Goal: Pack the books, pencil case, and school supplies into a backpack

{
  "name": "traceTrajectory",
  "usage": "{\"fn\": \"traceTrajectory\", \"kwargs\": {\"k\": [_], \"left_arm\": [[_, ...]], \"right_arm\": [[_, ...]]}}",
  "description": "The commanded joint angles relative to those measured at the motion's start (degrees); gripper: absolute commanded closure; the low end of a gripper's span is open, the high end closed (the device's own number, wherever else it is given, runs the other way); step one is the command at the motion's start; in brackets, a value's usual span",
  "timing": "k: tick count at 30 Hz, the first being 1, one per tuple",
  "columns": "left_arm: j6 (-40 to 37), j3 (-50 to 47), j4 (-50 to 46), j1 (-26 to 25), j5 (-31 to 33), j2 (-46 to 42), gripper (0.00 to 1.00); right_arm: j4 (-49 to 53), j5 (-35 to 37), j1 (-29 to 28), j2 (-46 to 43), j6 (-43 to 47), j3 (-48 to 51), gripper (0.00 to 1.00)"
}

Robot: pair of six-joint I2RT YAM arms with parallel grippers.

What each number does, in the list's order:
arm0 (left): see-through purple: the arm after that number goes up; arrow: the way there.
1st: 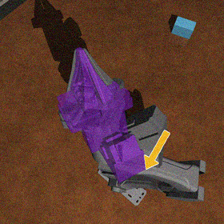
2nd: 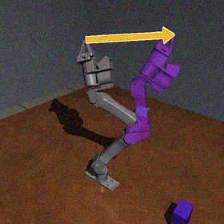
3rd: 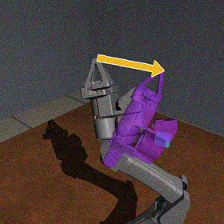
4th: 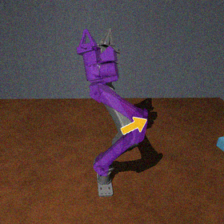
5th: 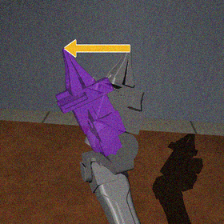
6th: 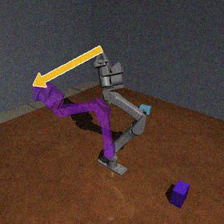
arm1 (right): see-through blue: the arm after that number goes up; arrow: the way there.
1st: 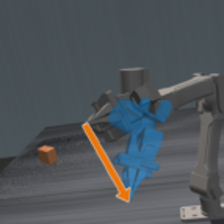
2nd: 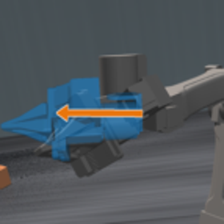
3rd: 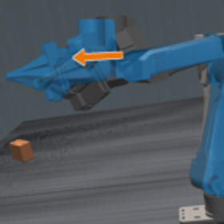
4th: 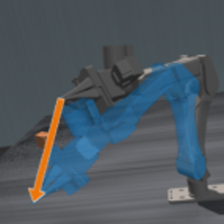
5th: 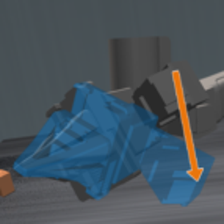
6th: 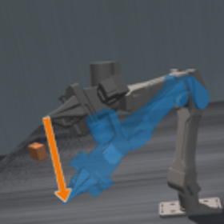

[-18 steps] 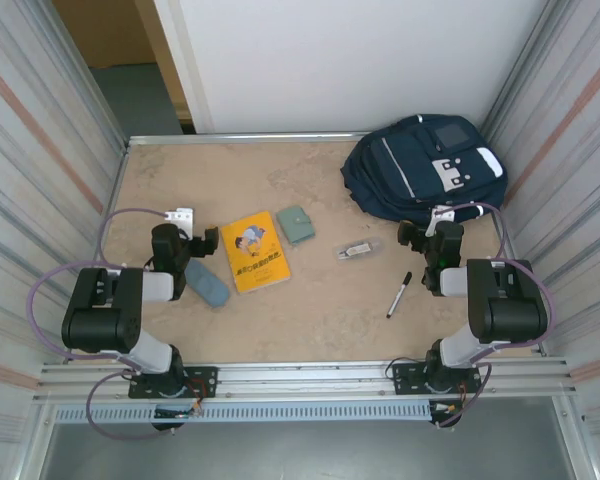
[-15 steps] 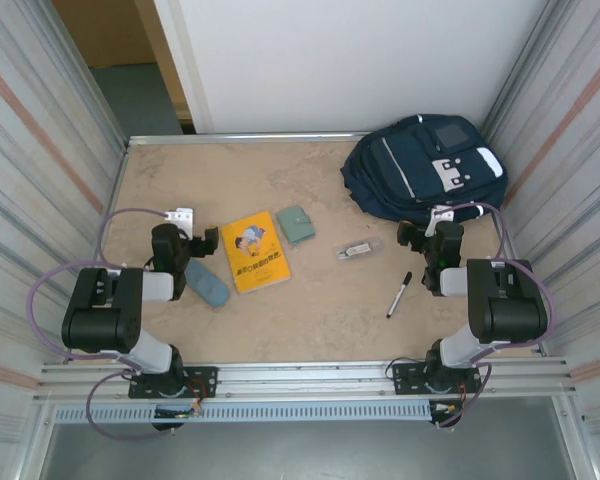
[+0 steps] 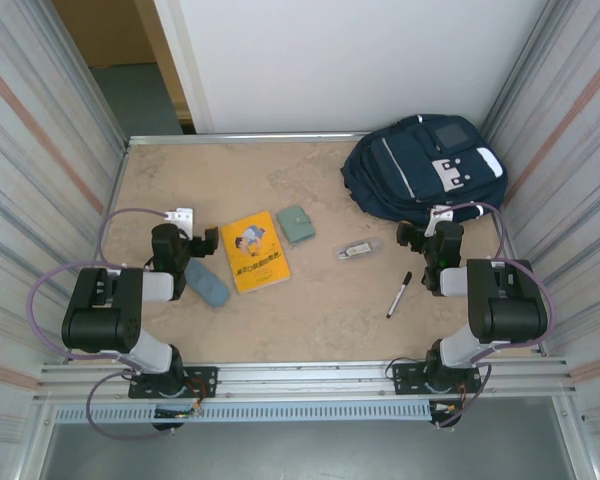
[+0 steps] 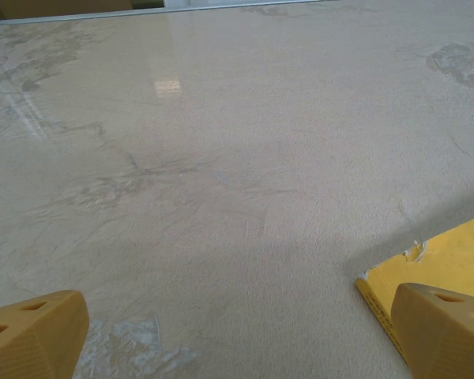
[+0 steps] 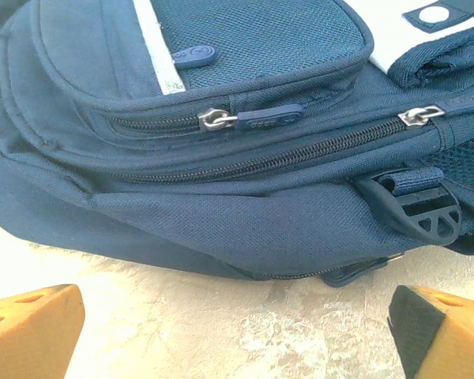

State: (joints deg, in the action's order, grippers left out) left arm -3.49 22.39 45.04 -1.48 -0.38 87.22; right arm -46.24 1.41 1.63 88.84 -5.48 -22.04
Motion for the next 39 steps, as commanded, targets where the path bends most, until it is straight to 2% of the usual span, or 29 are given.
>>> {"fn": "traceTrajectory", "kwargs": {"k": [1,18,20,22,25,28,31,34,35,37,39], "left_arm": [[-0.74,1.16,0.41,-0.04,0.09,-0.51,0.01],[-0.71,1.16,0.49,0.04,-0.01,-0.55,0.01],[-0.12,1.12,0.55,0.82,-1.16,-0.48,0.01],[-0.13,0.97,0.68,0.93,-1.35,-0.63,0.01],[0.30,1.27,0.34,0.62,1.01,-1.14,0.01],[1.46,3.32,-8.41,-1.49,9.69,-6.73,0.01],[5.12,7.40,-23.80,-4.57,14.48,-14.26,0.01],[14.60,13.99,-42.38,-6.30,13.30,-21.05,0.01],[17.49,16.55,-48.56,-6.30,10.94,-22.89,0.01],[24.18,18.49,-53.45,-6.34,9.62,-24.88,0.01],[37.52,19.26,-59.95,-5.24,9.98,-25.94,0.01]], "right_arm": [[0.45,-0.69,0.40,-0.42,0.78,-1.39,0.01],[0.98,-1.90,1.21,-0.85,0.19,-1.62,0.01],[7.05,-2.37,1.29,-4.00,0.17,-3.39,0.01],[18.74,0.09,1.46,-9.67,-3.00,-6.51,0.01],[23.27,1.46,1.35,-17.94,-6.06,-5.80,0.01],[33.31,1.20,-0.35,-25.26,-9.42,-8.37,0.01],[45.32,-2.18,-4.52,-27.17,-12.32,-14.29,0.01],[53.81,-2.10,-13.58,-24.59,-12.21,-20.34,0.01],[56.48,-1.45,-16.96,-23.22,-11.14,-22.25,0.02],[61.85,-0.75,-23.28,-19.28,-9.84,-27.15,0.07],[64.81,-2.47,-27.81,-14.99,-9.59,-30.93,0.11]]}}
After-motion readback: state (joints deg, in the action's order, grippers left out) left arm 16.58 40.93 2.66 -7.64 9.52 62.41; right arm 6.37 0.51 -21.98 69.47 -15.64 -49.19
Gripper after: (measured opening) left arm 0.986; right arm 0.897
